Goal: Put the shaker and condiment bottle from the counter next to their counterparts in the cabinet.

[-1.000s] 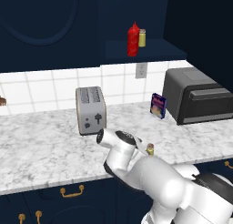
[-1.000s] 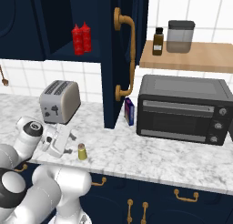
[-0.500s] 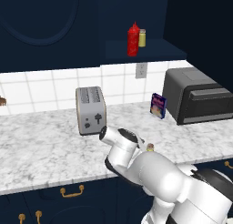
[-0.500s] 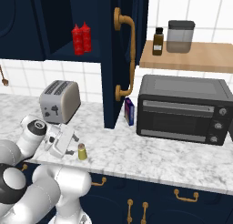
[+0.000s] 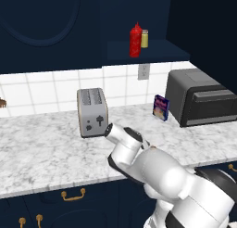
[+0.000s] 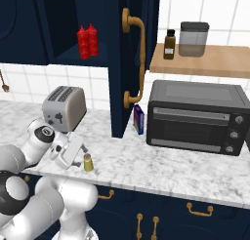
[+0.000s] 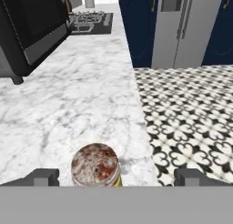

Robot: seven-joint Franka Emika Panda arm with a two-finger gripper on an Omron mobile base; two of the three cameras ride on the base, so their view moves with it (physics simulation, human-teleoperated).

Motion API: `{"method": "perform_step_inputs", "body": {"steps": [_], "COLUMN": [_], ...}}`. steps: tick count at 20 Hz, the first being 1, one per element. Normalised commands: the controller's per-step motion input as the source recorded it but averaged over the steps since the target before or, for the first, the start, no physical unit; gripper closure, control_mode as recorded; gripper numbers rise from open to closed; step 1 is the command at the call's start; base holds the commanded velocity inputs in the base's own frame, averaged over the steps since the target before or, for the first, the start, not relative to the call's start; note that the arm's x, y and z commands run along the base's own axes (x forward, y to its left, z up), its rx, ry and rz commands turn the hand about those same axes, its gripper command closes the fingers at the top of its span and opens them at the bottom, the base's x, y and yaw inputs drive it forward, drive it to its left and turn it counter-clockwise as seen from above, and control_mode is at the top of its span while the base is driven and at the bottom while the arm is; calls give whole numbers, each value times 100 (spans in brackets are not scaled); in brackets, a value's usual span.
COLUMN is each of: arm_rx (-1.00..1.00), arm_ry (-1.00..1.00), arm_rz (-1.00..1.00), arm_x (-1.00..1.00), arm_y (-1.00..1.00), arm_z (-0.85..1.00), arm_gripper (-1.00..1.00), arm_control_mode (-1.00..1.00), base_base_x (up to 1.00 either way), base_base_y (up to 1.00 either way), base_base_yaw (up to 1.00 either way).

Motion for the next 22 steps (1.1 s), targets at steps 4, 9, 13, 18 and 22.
{"method": "perform_step_inputs", "body": {"steps": [4, 9, 13, 18, 22], "arm_rx": [5, 4, 0, 0, 0], "arm_ry": [2, 5, 3, 3, 1], "arm_rz": [-7, -7, -3, 0, 0], "arm_x": [0, 0, 10, 21, 20], "arm_y": [-8, -7, -1, 0, 0], "arm_z": [-4, -2, -7, -15, -16], "arm_gripper": [-100, -100, -100, -100, -100], "arm_control_mode": [-100, -100, -100, -100, -100], "base_base_x": [0, 0, 0, 0, 0], "base_base_y": [0, 0, 0, 0, 0], "base_base_yaw": [0, 0, 0, 0, 0]}}
